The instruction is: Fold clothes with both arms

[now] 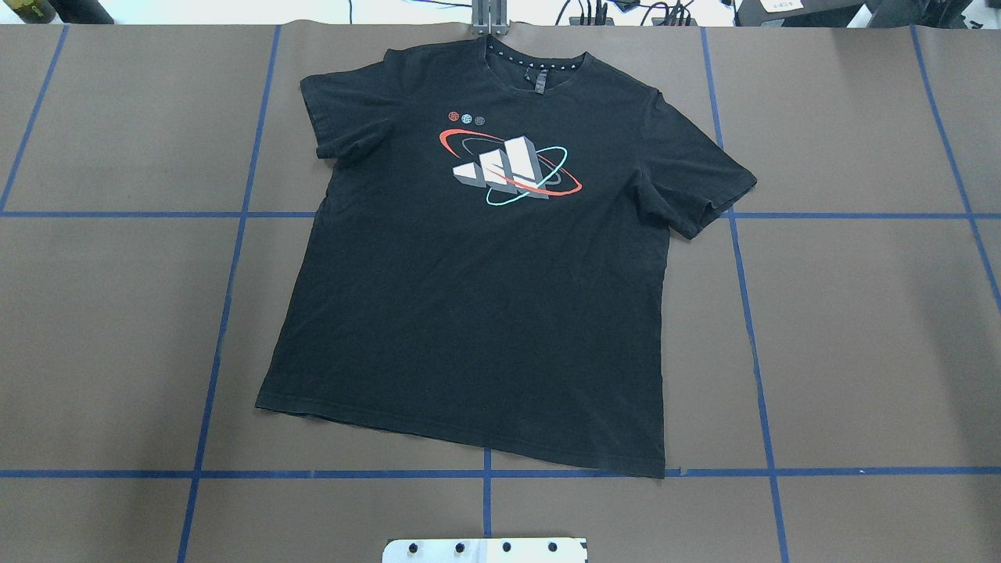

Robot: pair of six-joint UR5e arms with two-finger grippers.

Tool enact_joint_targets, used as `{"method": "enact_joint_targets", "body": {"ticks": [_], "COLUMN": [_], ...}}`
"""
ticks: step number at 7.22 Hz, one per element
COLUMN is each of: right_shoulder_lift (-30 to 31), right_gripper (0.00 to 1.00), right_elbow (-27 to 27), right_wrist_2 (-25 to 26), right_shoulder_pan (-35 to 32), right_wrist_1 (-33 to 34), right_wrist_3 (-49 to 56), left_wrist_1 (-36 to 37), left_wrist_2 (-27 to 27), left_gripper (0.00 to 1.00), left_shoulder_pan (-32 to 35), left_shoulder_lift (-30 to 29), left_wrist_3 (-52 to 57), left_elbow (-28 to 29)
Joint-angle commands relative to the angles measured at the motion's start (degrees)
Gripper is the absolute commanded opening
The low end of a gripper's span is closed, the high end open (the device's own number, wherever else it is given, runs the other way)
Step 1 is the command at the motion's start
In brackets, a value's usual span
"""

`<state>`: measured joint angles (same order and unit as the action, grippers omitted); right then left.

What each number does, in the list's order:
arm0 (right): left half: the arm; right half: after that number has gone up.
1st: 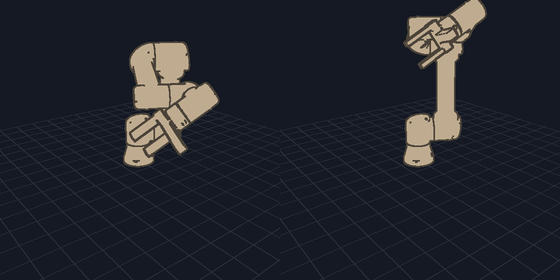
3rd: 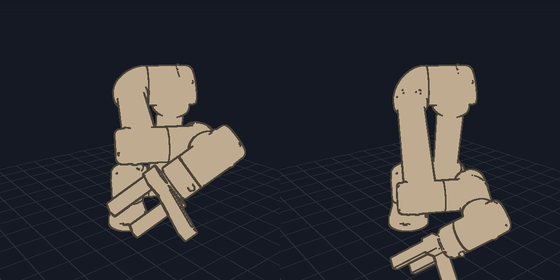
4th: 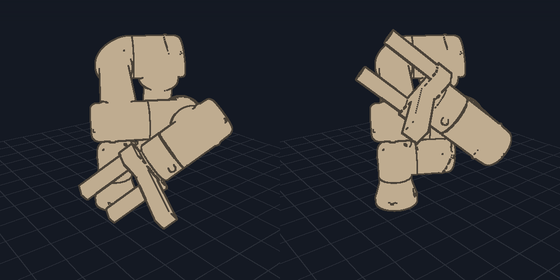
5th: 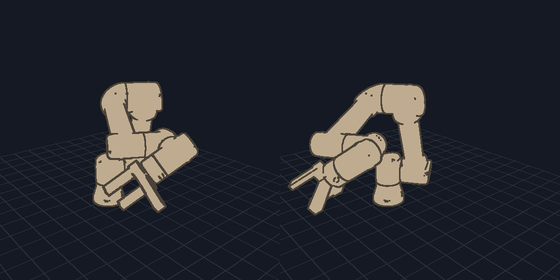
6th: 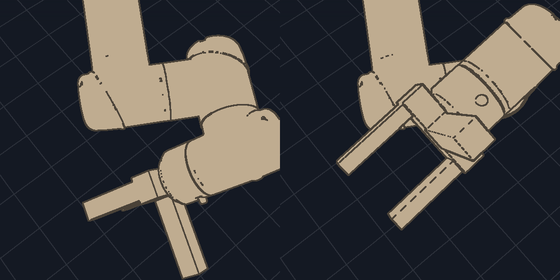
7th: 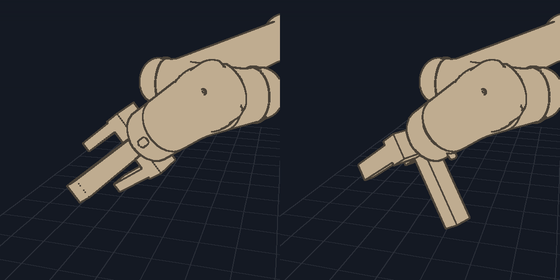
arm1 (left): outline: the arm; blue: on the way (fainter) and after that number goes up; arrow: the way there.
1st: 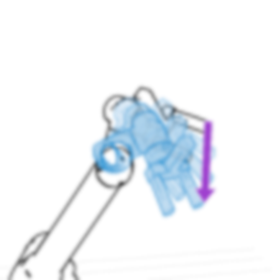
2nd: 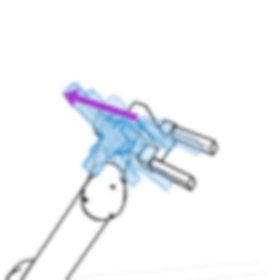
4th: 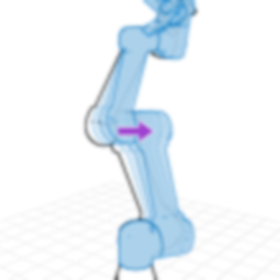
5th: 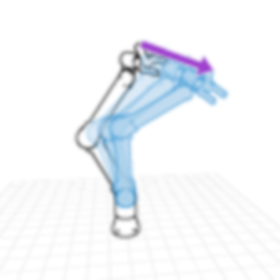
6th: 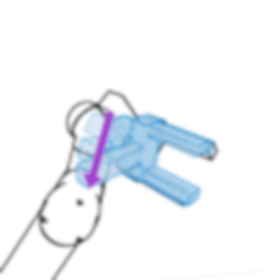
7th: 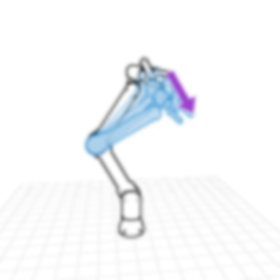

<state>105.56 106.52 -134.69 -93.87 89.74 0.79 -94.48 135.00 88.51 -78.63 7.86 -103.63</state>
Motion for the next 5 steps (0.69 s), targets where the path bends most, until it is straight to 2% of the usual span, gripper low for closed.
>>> {"method": "enact_joint_targets", "body": {"ticks": [1,3,5], "right_shoulder_lift": [-0.3,-4.9,-10.5], "right_gripper": [1.0,1.0,1.0], "right_elbow": [0.2,1.0,-0.6], "right_wrist_2": [-0.3,-0.2,0.0], "right_shoulder_pan": [0.0,0.1,0.1], "right_wrist_1": [-0.1,-0.2,-2.4], "right_wrist_3": [-0.2,-0.4,-0.4], "left_wrist_1": [0.0,-0.2,-1.8], "left_wrist_2": [-0.1,-0.2,-2.2], "left_gripper": [1.0,1.0,1.0], "left_shoulder_pan": [0.0,0.0,-0.1], "left_shoulder_lift": [0.0,-0.1,-4.4], "left_wrist_3": [0.1,0.3,0.1], "left_elbow": [-1.6,-6.4,-6.8]}}
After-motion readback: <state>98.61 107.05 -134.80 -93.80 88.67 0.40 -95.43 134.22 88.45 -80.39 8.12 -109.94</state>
